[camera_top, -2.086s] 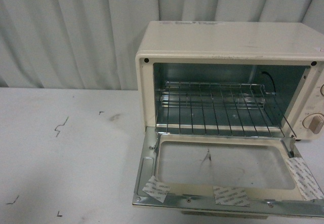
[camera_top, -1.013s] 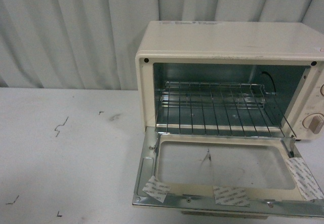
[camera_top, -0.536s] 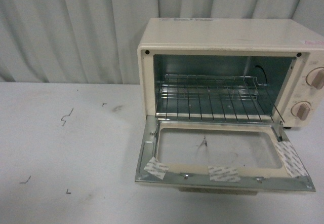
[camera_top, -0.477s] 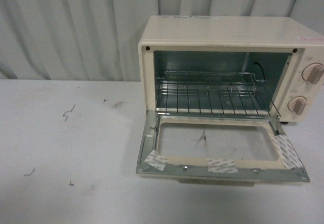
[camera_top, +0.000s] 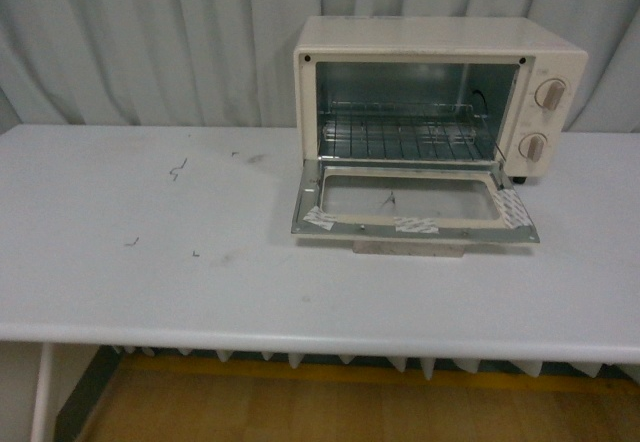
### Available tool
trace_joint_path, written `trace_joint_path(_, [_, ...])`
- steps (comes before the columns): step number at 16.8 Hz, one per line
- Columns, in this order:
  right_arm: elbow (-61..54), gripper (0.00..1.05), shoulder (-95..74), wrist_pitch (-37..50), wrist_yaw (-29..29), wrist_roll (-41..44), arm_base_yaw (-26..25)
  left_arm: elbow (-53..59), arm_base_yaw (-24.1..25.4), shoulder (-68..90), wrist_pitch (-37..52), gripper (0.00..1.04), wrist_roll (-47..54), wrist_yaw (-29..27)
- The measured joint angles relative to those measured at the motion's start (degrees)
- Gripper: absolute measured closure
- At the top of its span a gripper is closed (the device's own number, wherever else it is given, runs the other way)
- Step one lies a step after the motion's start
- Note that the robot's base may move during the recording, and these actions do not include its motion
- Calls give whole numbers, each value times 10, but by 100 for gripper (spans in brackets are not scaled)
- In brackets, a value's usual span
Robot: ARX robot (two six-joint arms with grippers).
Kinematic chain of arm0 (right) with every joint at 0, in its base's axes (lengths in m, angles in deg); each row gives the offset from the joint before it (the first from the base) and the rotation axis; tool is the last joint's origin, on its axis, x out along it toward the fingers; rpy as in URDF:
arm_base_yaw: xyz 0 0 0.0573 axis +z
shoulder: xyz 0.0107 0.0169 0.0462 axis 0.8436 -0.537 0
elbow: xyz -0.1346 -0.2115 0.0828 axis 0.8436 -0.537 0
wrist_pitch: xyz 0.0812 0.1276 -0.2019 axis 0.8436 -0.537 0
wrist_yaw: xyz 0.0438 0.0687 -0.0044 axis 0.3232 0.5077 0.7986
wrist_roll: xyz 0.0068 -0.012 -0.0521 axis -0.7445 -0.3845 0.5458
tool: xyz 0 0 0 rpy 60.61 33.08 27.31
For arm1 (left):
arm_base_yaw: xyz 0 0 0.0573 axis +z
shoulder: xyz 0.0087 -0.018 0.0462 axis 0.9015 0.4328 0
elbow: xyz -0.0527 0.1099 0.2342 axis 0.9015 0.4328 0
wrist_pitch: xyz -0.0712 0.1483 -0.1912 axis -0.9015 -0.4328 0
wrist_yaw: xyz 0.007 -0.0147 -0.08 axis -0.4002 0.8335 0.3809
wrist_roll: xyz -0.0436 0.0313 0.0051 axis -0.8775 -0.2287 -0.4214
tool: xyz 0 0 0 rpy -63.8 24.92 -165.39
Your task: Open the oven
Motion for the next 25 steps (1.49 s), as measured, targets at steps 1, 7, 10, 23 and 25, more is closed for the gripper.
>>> trace_joint_path(1, [0,6,-1,-8,-1,0,0,0,0,0,-6,7,0,1])
trace_joint_path(7, [0,6,0,-3,0,0,0,0,0,0,-3,7,0,0])
trace_joint_path(10, [0,6,0,-4,0,0,0,0,0,0,-3,7,0,0])
trace_joint_path(23, [0,6,0,-4,0,0,0,0,0,0,-3,7,0,0])
trace_joint_path(25, [0,6,0,-3,0,0,0,0,0,0,-3,7,0,0])
